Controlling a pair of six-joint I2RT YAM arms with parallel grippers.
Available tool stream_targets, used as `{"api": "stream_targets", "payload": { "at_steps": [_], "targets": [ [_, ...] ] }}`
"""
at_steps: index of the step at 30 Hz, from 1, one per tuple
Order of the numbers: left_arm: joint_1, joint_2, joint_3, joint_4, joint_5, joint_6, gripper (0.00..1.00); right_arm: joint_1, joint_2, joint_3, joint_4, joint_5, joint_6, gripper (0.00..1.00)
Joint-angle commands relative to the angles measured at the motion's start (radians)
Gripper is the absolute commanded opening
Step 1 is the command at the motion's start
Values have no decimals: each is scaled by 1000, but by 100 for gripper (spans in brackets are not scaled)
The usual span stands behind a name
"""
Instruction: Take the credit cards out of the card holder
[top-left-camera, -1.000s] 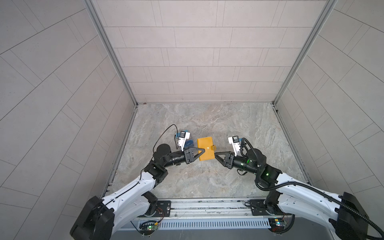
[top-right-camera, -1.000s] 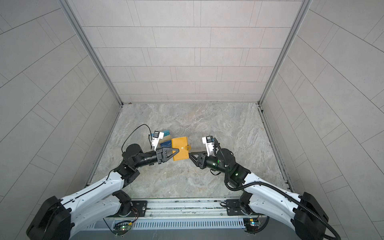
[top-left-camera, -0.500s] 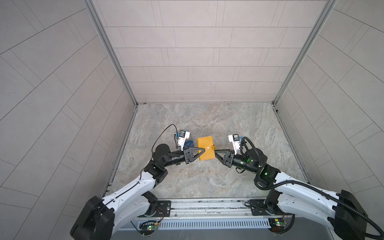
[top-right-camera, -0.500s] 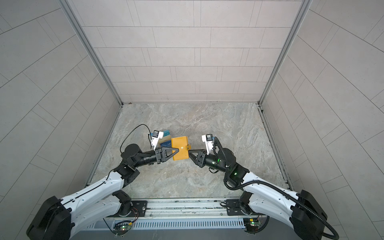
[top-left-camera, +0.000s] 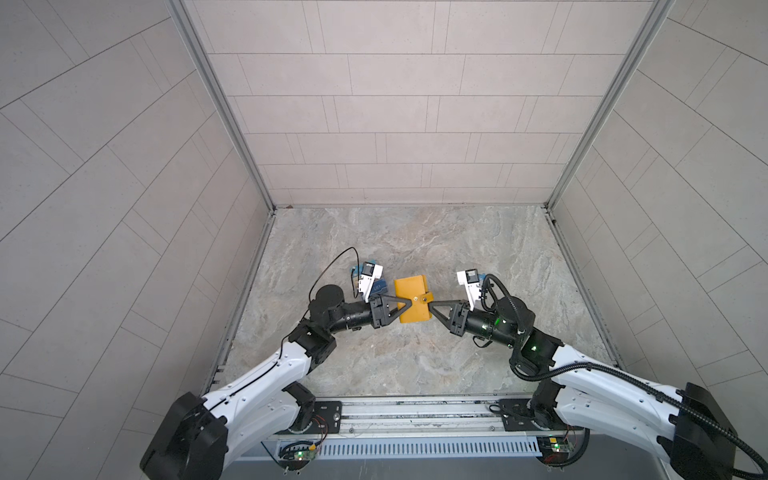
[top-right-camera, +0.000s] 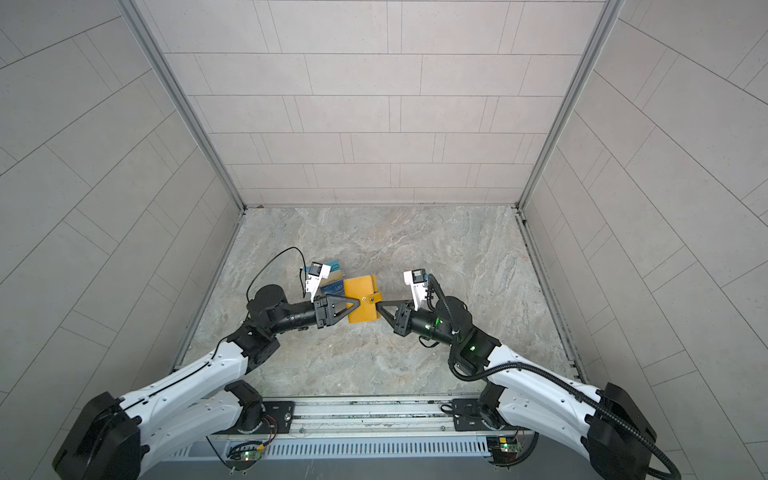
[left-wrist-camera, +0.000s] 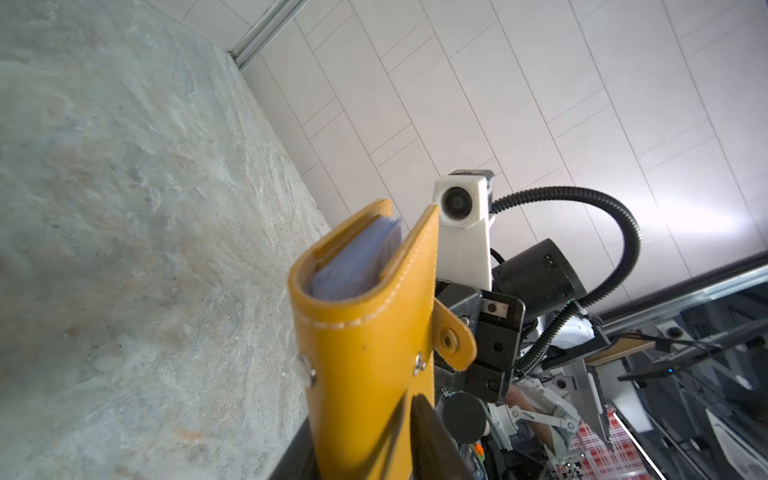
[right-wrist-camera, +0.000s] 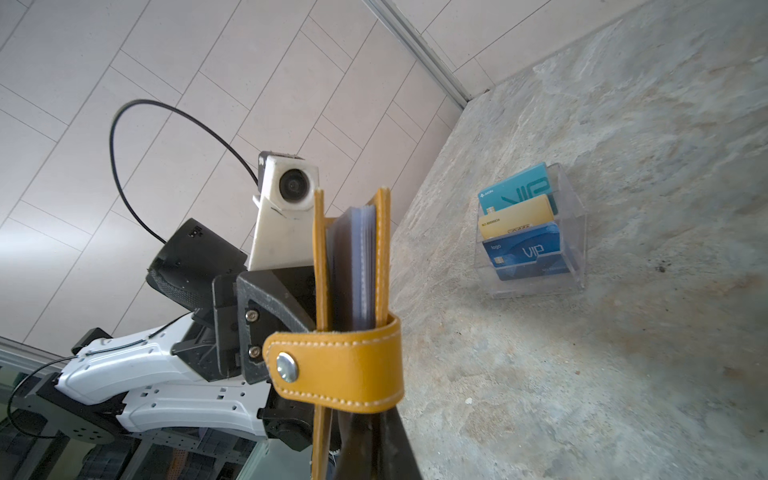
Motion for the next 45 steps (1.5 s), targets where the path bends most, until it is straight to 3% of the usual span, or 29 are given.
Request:
{"api": "stream_targets", "payload": {
  "at_steps": [1,6,13,18,26,37,45],
  "targets": [
    [-11,-39,46,-175,-57,133,42,4,-34,39,-92,42,-47,0],
    [-49,-45,61,-274,-131,199,49,4,-29,61,-197,93,-80,0],
    [-186,38,121,-350,-204,276,53,13,-5,118,-366,175,-146,0],
    [-207,98,127,-338,-245,267,53,30,22,153,-446,244,-169,0],
    [-210,66,146,-493,-431,293,56,39,35,155,-478,289,-166,0],
    [-232,94,98,-340,-406,239,65,57,86,150,-461,319,-162,0],
    [-261,202,114,-294,-421,210,62,76,125,140,-444,346,-150,0]
  ]
}}
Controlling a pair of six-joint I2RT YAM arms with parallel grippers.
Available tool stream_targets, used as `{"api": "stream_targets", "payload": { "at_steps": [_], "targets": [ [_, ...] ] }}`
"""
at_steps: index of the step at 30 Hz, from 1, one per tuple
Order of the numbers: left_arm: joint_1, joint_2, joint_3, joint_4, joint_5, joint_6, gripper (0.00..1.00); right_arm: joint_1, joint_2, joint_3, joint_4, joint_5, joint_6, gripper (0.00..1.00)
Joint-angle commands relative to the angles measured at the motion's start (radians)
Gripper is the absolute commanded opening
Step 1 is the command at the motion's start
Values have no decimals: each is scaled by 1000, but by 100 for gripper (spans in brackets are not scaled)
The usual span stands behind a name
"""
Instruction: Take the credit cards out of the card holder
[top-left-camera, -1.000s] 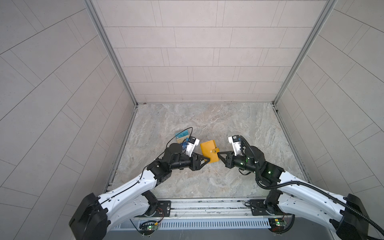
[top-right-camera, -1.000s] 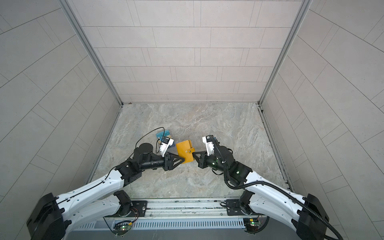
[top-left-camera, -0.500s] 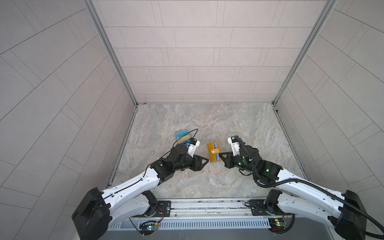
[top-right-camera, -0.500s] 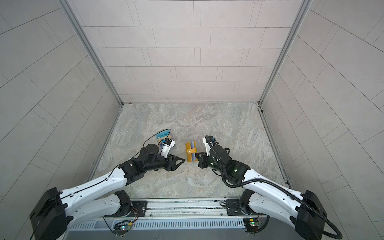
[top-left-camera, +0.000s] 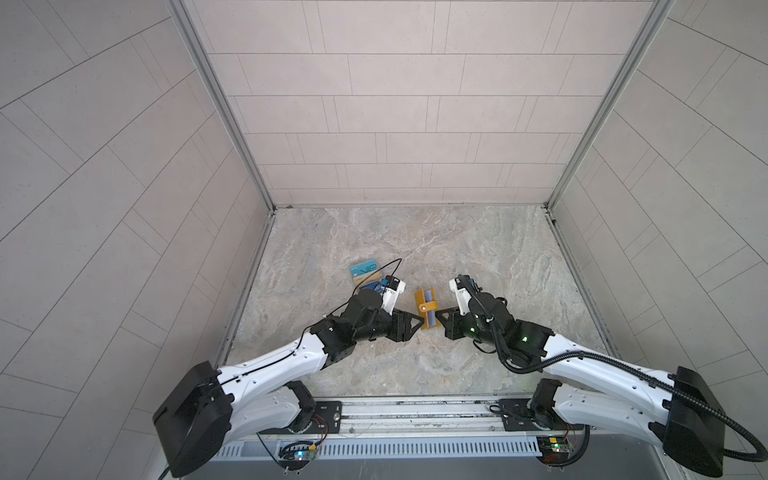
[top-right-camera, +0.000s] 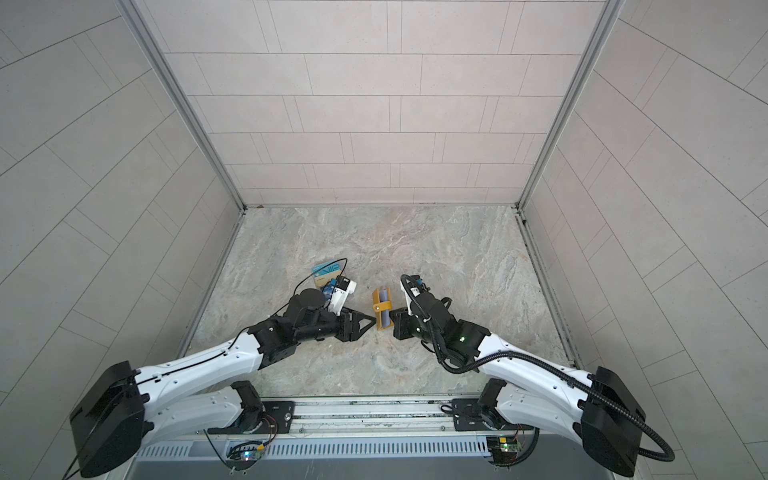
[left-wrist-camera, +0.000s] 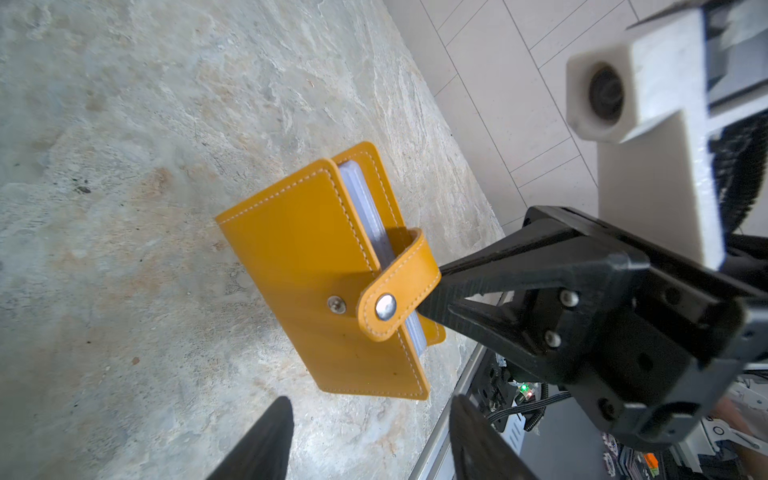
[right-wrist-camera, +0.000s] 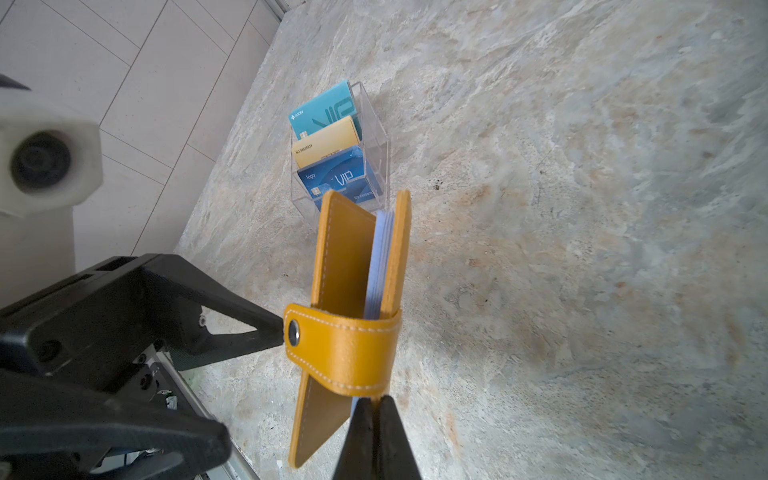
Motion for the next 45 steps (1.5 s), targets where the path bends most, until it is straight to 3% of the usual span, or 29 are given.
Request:
{"api": "stream_targets", "payload": {
  "at_steps": [1,12,32,45],
  "targets": [
    [-11,42,3,50,-18,-22,61,7,3,0,42,38,19,0],
    [-25,146,-8,149,-8,-52,56,12,54,-30,59,85,52,0],
    [-26,299,-27,142,-71,-65,9,12,153,-33,3,124,70,0],
    [-26,362,-52,150,-99,-58,5,12,250,5,-9,82,53,0]
  ]
}}
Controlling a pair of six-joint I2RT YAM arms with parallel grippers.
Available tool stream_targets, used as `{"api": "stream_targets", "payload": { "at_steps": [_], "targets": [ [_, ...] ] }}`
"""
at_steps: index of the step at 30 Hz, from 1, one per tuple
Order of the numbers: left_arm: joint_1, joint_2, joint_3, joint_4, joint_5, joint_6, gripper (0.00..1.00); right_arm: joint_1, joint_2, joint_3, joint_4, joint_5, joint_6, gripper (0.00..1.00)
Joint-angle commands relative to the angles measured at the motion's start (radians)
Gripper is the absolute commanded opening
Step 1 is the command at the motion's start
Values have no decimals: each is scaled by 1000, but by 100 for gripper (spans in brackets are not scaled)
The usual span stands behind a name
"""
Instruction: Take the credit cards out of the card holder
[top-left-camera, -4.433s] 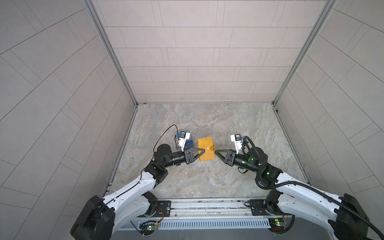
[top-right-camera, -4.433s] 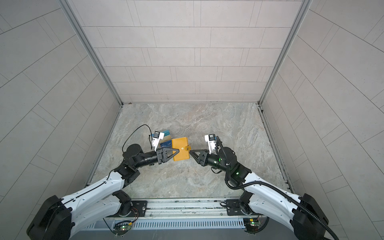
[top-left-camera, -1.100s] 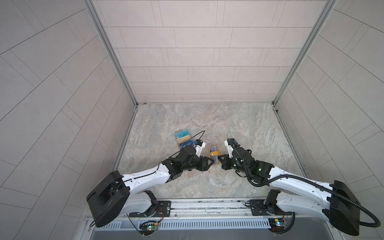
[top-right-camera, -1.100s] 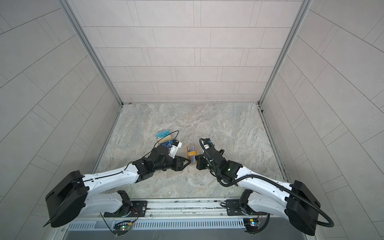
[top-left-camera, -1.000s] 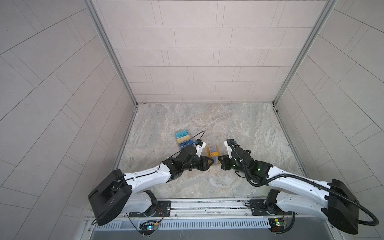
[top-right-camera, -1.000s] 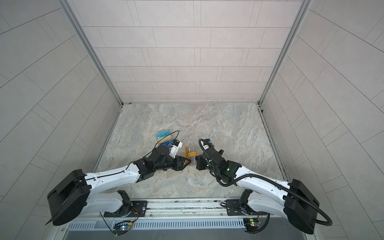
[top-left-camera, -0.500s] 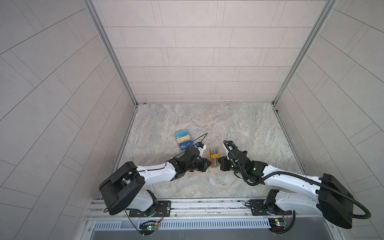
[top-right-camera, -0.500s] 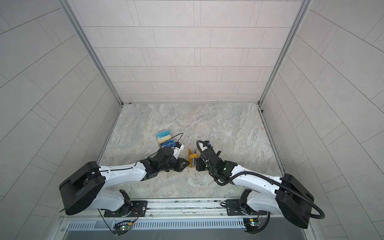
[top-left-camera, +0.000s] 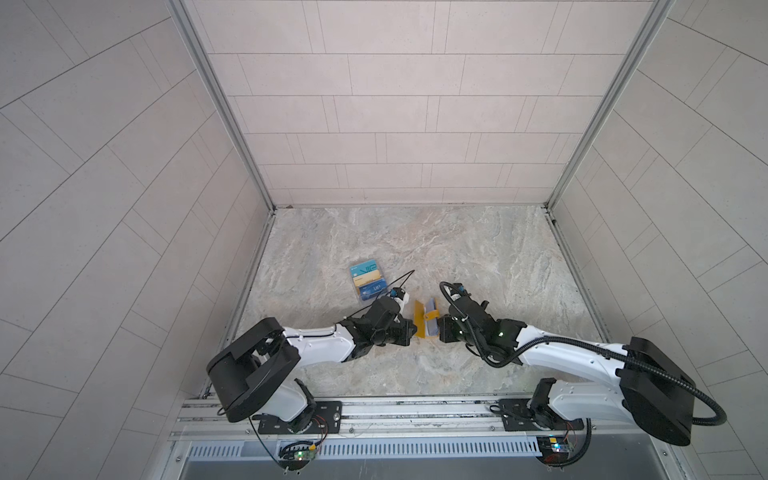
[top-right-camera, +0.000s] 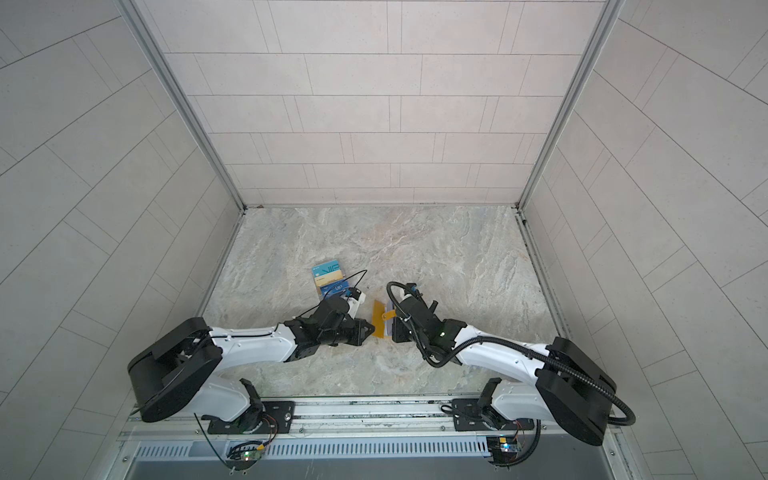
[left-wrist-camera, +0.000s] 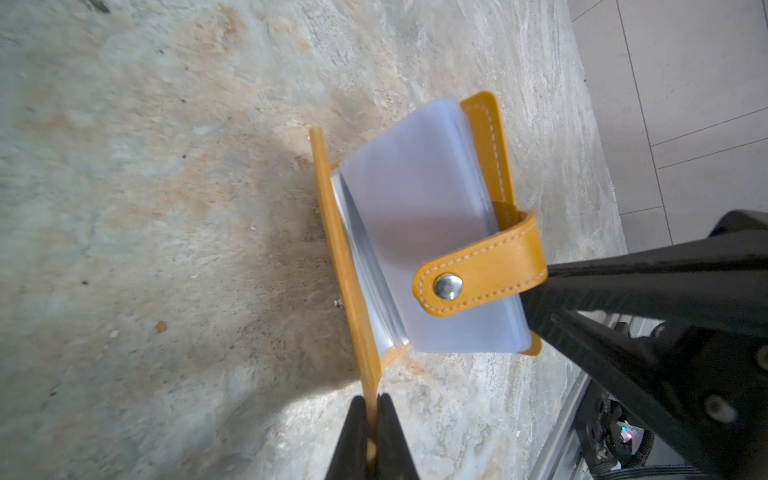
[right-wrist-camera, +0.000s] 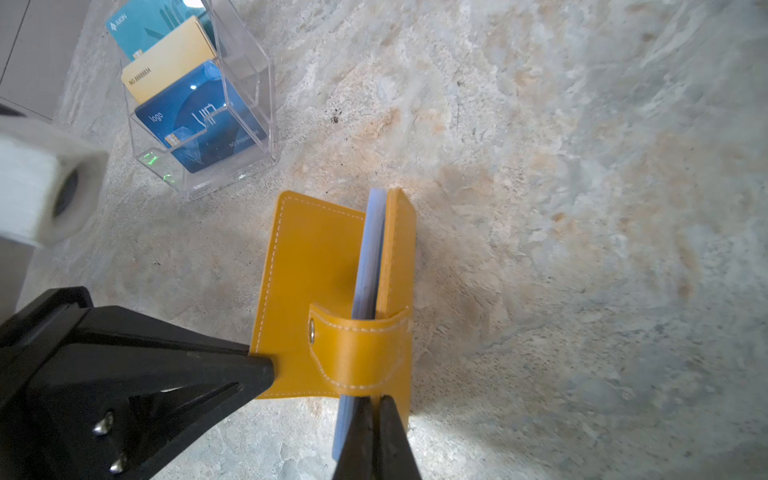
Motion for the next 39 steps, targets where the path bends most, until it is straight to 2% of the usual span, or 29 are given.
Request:
{"api": "stream_targets", "payload": {
  "at_steps": [1,10,23,34,39],
  "targets": [
    [-4,29,-22,-8,-8,14,5,4,21,16,-9,-25,1,0],
    [-4,65,-35,8,-22,7,4,4,40,38,26,-88,14,0],
    [-4,38,-63,-16,-50,10,5,-45,3,34,-107,-19,-37,0],
    [-5,-5,-87,-35,-60,16,10,-68,53,23,-186,7,-71,21],
    [-4,-25,-98,-45,-71,15,19,-68,99,42,-222,66,-71,29]
  ]
}}
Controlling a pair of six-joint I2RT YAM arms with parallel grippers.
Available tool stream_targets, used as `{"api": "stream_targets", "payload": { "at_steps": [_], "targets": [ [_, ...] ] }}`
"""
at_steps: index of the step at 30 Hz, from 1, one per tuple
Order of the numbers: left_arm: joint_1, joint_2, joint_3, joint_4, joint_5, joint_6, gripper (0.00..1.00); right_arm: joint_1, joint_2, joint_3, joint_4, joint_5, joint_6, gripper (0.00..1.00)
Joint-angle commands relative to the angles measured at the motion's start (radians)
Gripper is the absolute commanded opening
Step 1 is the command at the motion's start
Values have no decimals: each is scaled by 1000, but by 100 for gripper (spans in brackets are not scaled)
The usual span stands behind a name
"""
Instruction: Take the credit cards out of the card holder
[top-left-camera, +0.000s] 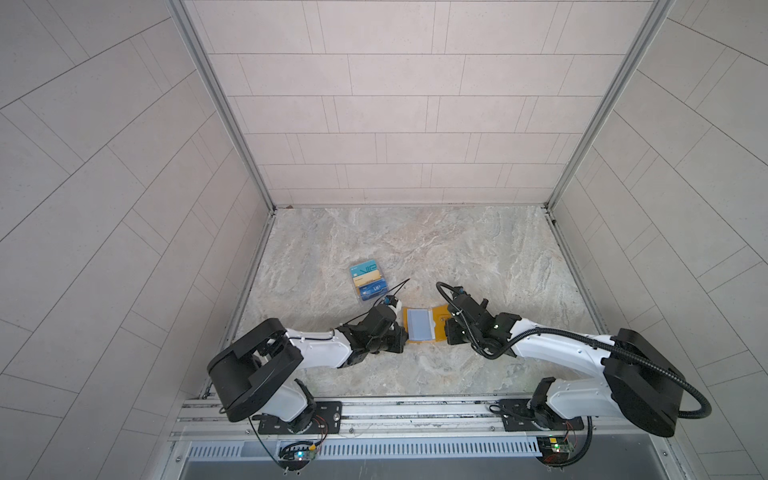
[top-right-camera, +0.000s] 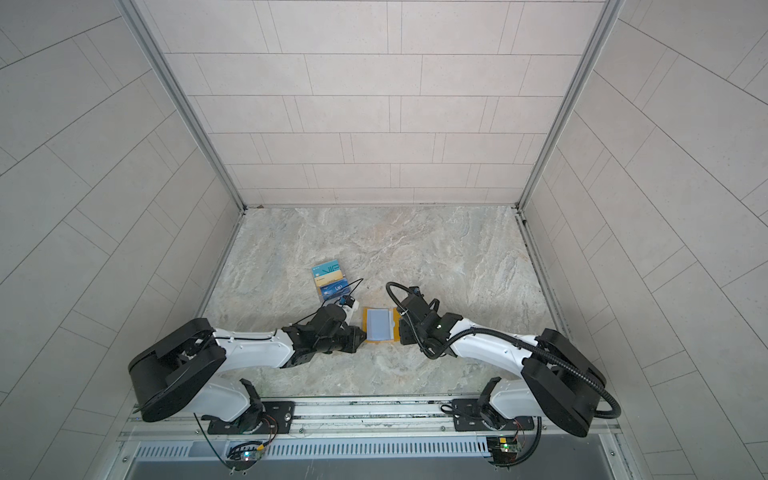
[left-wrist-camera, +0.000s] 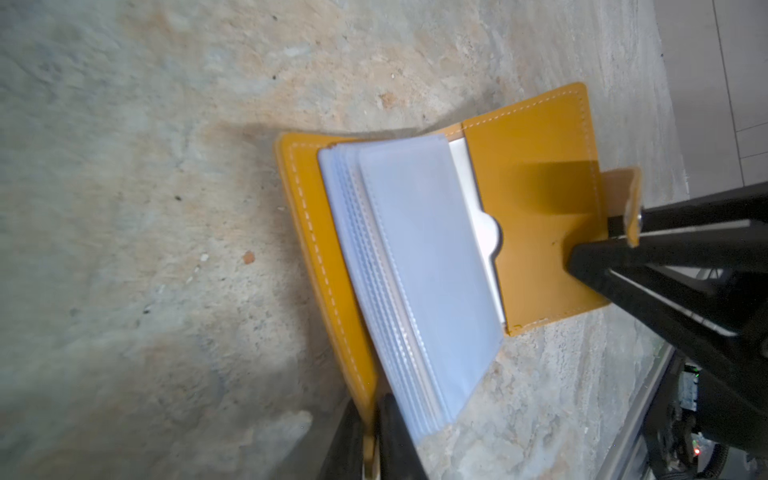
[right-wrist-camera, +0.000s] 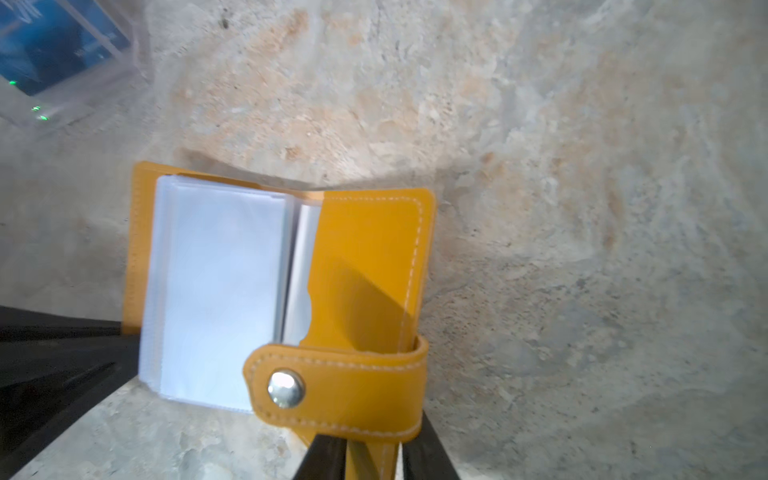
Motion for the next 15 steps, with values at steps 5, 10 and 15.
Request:
{"api": "stream_targets", "payload": {
  "at_steps": [5,10,15],
  "targets": [
    [-3,-57,-50,-34,-24,-5,24,1,41,20,-75,93,-13,34],
    [-3,-90,-69,-41,-30,1,27,2,41,37,-123,112,-45,41],
    [-3,-144,-33,-107,-53,47,28,25,-44,93,-203,136,-85,51]
  ]
}}
